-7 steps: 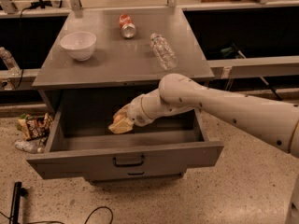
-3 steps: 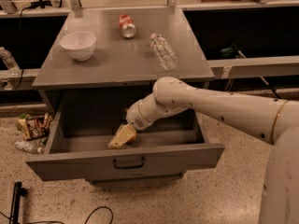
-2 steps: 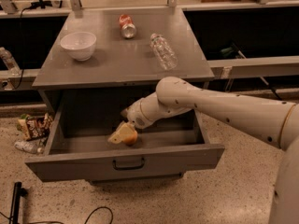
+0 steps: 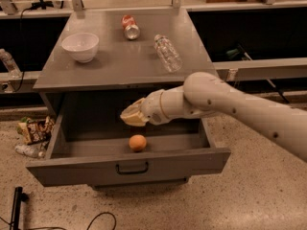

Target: Place orange into top drawer

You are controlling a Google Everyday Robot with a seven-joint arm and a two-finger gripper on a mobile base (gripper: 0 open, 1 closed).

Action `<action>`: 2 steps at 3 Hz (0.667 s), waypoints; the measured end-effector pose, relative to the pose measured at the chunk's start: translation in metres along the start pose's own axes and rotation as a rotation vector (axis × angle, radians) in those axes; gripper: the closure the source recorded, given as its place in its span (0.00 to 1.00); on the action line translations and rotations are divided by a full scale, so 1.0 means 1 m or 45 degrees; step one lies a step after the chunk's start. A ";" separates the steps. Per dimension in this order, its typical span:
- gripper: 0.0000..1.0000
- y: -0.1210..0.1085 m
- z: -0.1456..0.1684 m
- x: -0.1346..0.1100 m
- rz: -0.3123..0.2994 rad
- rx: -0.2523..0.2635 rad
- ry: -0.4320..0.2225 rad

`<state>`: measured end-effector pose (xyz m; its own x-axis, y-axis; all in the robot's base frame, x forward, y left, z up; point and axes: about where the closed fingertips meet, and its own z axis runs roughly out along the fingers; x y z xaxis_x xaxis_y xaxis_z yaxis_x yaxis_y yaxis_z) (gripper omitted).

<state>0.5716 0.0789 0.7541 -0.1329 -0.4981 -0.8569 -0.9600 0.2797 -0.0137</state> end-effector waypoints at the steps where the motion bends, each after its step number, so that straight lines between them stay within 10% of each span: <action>1: 0.99 0.007 -0.045 -0.042 -0.047 0.006 -0.158; 2: 1.00 -0.003 -0.095 -0.096 -0.141 0.073 -0.376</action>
Offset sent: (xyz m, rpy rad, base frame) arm -0.0069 -0.0583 0.2407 0.4369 -0.4335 0.0159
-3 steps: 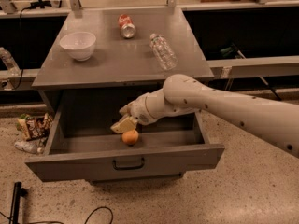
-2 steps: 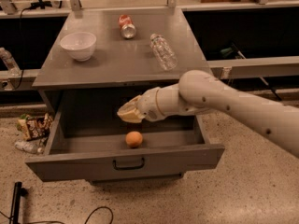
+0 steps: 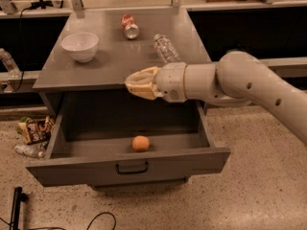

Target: Place orange into top drawer

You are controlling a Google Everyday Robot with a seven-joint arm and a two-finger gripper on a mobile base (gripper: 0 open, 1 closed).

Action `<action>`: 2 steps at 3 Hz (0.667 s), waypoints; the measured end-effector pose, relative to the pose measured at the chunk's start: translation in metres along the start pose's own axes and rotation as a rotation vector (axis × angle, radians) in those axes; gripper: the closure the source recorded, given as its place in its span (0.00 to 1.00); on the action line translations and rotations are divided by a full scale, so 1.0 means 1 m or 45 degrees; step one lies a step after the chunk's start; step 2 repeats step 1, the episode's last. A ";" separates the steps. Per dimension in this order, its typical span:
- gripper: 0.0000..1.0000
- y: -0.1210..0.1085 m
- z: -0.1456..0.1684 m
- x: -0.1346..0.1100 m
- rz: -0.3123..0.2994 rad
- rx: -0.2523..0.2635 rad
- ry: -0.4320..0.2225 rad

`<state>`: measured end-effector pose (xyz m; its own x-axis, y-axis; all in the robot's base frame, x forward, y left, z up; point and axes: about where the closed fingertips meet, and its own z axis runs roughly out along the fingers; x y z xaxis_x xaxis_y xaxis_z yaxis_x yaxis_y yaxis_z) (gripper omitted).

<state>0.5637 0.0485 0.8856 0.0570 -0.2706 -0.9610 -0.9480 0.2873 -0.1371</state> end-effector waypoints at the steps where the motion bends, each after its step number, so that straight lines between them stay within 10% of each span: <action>1: 0.85 0.001 -0.002 -0.017 -0.055 0.004 -0.039; 2: 0.85 0.001 -0.002 -0.017 -0.055 0.004 -0.039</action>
Offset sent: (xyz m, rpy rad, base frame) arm 0.0000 0.0000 0.0000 0.0000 0.0000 0.0000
